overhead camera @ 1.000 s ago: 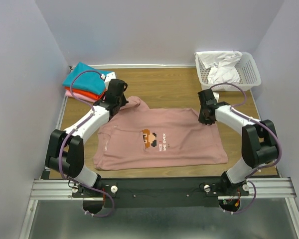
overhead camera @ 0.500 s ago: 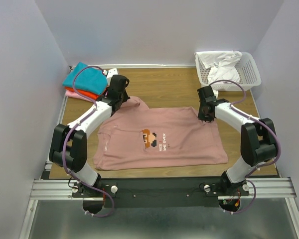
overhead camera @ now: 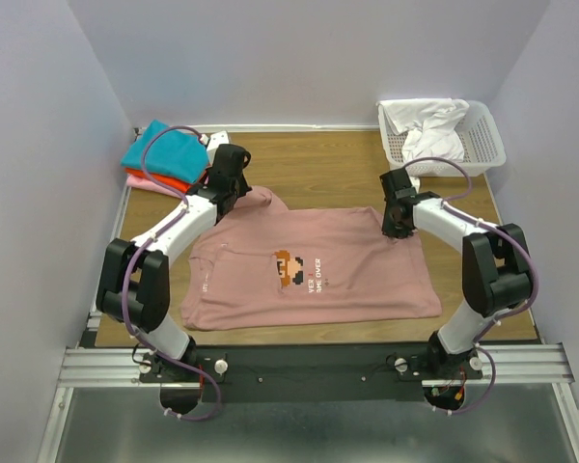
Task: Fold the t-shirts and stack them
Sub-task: Fold the tshirt
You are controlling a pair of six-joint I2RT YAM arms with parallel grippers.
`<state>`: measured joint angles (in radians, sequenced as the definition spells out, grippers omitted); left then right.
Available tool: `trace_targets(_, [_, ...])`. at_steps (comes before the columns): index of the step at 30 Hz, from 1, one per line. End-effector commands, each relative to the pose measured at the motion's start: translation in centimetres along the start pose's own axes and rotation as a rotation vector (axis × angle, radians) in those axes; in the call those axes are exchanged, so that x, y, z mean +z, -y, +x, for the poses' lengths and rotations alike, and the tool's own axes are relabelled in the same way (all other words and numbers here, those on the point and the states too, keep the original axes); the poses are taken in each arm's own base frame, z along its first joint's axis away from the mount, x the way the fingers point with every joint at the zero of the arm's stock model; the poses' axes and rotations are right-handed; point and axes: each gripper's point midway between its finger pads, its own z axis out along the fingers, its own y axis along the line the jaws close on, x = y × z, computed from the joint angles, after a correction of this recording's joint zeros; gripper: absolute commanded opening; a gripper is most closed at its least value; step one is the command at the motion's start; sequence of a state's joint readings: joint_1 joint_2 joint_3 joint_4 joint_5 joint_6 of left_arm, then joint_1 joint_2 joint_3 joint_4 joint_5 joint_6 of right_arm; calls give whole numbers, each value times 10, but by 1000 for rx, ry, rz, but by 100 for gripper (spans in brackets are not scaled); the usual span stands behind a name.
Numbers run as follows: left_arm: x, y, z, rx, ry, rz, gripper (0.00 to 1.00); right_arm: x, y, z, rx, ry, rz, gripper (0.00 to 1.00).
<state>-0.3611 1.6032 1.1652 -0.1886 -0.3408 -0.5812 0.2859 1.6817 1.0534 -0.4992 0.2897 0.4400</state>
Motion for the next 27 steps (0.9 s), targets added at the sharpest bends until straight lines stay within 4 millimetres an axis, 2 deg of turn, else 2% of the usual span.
trace_targets(1, [2, -1, -14, 7, 40, -28, 0, 9, 5, 13, -17, -52, 24, 26])
trace_targets(2, [2, -2, -14, 7, 41, -33, 0, 9, 7, 13, -18, -54, 29, 26])
trace_targets(3, [1, -2, -16, 6, 45, -34, 0, 9, 7, 13, -17, -54, 32, 22])
trace_targets(5, [2, -1, -17, 7, 49, -35, 0, 9, 11, 7, -12, -33, 56, 11])
trace_targets(6, [3, -2, -18, 7, 50, -37, 0, 7, 13, 3, -12, -20, 66, 1])
trace_targets(9, [7, 0, -22, 15, 56, -42, 0, 5, 21, -16, -17, 25, 102, 1])
trace_targets(12, [14, 2, -27, 16, 60, -47, 0, 4, 19, -41, -38, 63, 101, 0])
trace_targets(14, [17, 4, -36, 19, 73, -47, 0, 10, 20, -48, -94, 62, 112, 0])
trace_targets(15, [21, 2, -36, 23, 73, -55, 0, 7, 22, -62, -138, 87, 125, 0])
trace_targets(17, [23, 4, -46, 29, 94, -63, 0, 13, 21, -71, -178, 85, 121, 1])
trace_targets(19, [30, 6, -48, 39, 96, -64, 0, 13, 19, -88, -250, 100, 93, 1])
trace_targets(21, [31, 11, -54, 49, 104, -48, 0, 18, 20, -93, -312, 95, 99, 1])
trace_targets(24, [31, 12, -57, 56, 109, -47, 0, 14, 25, -98, -382, 104, 119, 0])
trace_targets(27, [22, 11, -59, 46, 117, -36, 0, 11, 29, -92, -410, 96, 117, 1])
